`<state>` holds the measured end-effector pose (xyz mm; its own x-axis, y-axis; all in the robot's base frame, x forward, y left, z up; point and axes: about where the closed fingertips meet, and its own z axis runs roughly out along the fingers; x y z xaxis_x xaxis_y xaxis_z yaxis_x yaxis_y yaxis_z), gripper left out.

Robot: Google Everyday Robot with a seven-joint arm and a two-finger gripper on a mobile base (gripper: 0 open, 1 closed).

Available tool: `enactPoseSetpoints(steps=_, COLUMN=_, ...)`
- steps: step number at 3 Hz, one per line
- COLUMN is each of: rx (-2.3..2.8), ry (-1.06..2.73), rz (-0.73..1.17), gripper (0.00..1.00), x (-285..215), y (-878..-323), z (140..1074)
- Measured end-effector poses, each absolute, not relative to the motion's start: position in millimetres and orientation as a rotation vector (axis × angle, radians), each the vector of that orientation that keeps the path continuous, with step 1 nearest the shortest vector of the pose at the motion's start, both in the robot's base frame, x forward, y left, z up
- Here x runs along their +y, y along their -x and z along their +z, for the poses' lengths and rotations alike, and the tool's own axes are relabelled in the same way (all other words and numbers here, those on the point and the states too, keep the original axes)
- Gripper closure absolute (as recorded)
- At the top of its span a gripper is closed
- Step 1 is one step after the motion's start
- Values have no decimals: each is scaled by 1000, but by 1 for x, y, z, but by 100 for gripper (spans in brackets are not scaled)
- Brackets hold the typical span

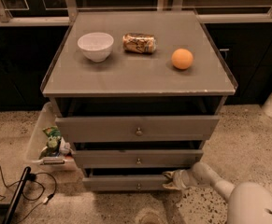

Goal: Open bottom drawer

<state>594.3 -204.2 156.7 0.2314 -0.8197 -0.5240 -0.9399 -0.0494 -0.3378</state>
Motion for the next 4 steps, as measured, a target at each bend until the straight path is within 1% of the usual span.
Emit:
enactPoseSetpoints(steps=2, rx=1626, ry=1880, rz=268, gripper=35, x=-206, y=-591, z=156)
enactPoseSetpoints(steps=3, rx=1639, ry=1867, rz=295, gripper=37, x=-209, y=-580, z=155)
enactPoseSetpoints(steps=4, rx=1639, ry=1867, rz=295, gripper=61, x=-209, y=-580, z=155)
